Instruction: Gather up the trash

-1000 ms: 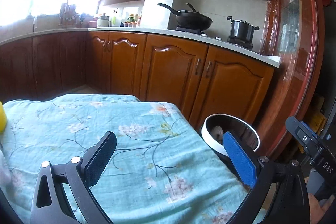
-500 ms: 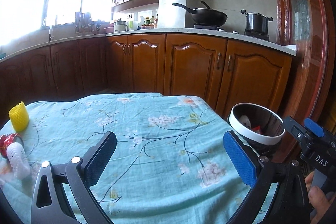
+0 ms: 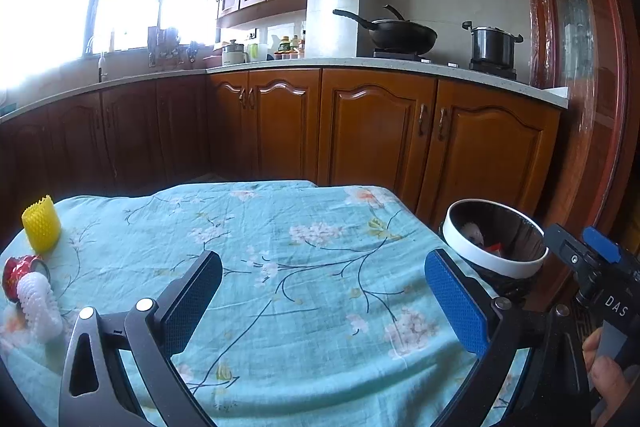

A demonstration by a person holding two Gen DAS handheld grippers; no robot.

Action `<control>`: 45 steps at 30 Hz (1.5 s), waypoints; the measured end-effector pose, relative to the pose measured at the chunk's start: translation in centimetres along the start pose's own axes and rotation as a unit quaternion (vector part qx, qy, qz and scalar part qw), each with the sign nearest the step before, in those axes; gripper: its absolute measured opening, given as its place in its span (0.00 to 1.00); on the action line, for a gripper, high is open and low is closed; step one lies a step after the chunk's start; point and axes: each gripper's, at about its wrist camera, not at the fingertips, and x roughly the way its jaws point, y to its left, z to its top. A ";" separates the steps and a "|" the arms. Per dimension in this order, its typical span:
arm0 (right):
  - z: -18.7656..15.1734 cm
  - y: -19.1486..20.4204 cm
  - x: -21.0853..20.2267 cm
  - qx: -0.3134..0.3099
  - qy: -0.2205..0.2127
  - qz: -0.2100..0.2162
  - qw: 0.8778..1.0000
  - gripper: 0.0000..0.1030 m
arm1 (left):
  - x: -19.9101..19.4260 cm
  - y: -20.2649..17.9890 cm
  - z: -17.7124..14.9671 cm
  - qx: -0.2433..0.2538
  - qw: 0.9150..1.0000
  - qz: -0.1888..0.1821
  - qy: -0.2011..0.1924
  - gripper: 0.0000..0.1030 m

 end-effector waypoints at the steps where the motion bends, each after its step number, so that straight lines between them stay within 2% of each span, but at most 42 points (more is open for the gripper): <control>1: 0.0 0.0 0.0 0.000 0.000 0.001 1.000 1.00 | 0.0 -0.1 0.0 0.001 1.000 0.000 -0.001 0.99; 21: 0.0 0.4 -0.1 -0.004 0.003 0.005 1.000 1.00 | -0.1 0.3 -0.4 0.017 1.000 -0.008 -0.014 0.99; 45: 0.2 0.5 -0.6 -0.002 -0.001 0.006 1.000 1.00 | 0.2 0.5 -0.5 0.018 1.000 -0.017 -0.013 0.99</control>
